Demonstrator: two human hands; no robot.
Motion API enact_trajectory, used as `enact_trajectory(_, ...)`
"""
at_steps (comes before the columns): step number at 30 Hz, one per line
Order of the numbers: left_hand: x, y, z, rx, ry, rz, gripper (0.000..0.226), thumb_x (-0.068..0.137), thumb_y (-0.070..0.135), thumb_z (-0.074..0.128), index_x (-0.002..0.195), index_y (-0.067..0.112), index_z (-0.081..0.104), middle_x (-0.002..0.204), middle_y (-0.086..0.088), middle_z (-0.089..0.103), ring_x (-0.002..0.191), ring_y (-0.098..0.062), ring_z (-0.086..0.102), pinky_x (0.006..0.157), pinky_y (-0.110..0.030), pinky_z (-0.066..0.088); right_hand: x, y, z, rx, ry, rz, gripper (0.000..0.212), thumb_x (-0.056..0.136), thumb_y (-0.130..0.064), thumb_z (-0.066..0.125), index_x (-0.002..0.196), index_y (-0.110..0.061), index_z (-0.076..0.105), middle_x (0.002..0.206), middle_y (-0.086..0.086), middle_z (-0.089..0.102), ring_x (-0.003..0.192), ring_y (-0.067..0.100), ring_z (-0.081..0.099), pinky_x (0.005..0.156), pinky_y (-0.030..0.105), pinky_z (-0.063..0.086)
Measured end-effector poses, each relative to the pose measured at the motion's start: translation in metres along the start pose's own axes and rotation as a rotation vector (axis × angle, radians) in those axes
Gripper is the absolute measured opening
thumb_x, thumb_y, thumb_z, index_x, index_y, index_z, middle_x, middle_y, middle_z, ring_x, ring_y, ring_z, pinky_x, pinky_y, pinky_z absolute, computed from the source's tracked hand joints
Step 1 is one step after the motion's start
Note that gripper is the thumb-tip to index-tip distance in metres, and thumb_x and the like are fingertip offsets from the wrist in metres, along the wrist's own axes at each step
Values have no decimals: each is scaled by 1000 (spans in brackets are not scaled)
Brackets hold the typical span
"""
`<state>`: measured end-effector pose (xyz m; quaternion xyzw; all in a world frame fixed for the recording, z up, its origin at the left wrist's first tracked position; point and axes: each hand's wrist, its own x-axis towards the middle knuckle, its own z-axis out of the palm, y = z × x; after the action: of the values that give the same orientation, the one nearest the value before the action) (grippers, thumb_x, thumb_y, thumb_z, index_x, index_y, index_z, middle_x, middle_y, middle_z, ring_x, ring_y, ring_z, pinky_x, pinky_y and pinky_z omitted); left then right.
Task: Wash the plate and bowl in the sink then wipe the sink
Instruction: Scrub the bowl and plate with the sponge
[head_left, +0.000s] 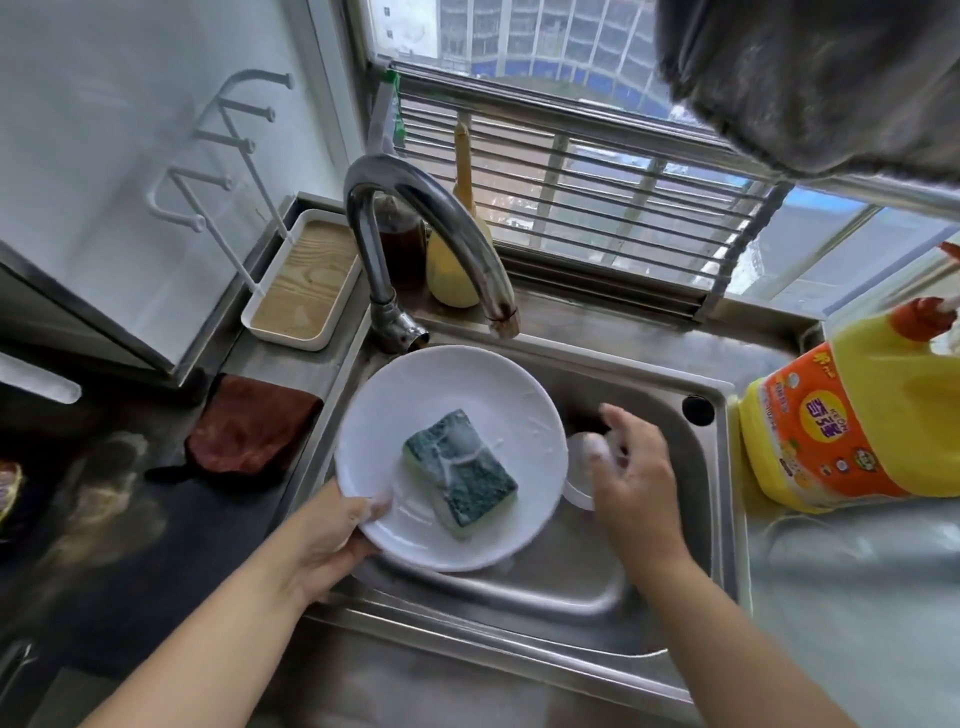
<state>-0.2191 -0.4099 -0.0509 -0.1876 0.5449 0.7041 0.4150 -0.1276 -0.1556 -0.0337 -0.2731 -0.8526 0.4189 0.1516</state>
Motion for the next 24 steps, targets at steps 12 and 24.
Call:
enact_trajectory(12, -23, 2, -30, 90, 180, 18, 34, 89, -6, 53, 122, 3, 56, 110, -19, 69, 105, -37, 64, 95, -49, 48, -6, 192, 117, 23, -642, 851, 39, 79, -28, 54, 113, -10, 49, 76, 2, 53, 62, 19, 54, 62, 34, 43)
enact_trajectory(24, -28, -8, -26, -12, 266, 126, 23, 90, 0, 54, 110, 9, 61, 97, -8, 74, 86, -20, 71, 68, -30, 60, -9, 170, 143, 157, -422, 983, 12, 88, -9, 58, 80, 0, 60, 64, 18, 58, 51, 25, 49, 50, 34, 39)
